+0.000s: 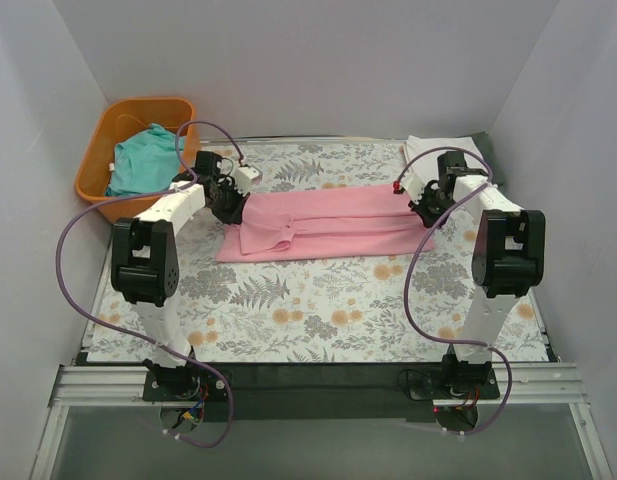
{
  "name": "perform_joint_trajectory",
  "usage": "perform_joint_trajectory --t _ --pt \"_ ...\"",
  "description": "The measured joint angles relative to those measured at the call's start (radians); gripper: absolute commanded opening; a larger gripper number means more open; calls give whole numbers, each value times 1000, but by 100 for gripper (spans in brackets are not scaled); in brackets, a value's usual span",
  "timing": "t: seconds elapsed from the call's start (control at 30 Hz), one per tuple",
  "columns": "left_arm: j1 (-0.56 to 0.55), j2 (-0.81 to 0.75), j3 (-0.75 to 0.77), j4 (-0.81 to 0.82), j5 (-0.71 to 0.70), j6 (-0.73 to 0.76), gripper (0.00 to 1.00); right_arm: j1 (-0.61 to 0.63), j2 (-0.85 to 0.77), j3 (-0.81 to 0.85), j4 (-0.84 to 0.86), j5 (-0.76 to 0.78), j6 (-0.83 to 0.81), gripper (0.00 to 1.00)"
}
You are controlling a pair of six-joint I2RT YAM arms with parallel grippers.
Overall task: Fold and stack the t-shirts
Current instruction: Fold the tshirt
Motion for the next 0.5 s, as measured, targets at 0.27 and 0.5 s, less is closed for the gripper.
perform_joint_trajectory --t 0.27,0.5 --pt "0 51 1 39 -20 -17 10 0 46 14 0 2 10 12" --pt "3 49 11 10 -5 -45 38 0 71 35 -2 13 53 56"
